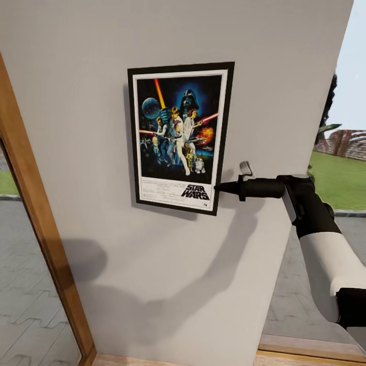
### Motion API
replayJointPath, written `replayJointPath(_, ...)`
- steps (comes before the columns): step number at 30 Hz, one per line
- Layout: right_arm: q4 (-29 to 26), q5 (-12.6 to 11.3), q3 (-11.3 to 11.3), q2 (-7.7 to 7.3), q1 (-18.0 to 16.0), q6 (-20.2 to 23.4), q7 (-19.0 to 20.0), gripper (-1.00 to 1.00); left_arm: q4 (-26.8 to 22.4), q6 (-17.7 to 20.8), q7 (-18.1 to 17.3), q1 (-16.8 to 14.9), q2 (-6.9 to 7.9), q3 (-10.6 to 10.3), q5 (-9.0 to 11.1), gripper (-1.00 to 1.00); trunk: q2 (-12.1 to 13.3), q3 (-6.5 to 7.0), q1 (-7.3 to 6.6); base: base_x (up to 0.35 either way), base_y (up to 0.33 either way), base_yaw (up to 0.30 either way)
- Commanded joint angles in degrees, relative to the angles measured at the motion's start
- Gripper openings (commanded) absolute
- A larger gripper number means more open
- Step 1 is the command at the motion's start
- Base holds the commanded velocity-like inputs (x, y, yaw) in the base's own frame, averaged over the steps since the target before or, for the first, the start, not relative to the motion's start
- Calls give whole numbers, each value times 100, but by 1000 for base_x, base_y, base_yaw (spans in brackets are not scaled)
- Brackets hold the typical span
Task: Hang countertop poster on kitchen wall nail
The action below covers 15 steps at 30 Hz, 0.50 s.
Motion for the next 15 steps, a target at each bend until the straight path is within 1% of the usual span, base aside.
replayJointPath(1,-1,-12,-3,-2,28,78,30,-100,-3,-2,-35,2,-2,19,13,100,-3,-1,2,0,0,0)
replayJointPath(6,-5,-12,-4,-6,108,76,31,-100,-3,-2,-35,2,-2,19,13,100,-3,-1,2,0,0,0)
replayJointPath(15,-6,-12,-4,-3,137,79,29,-100,-3,-2,-35,2,-2,19,13,100,-3,-1,2,0,0,0)
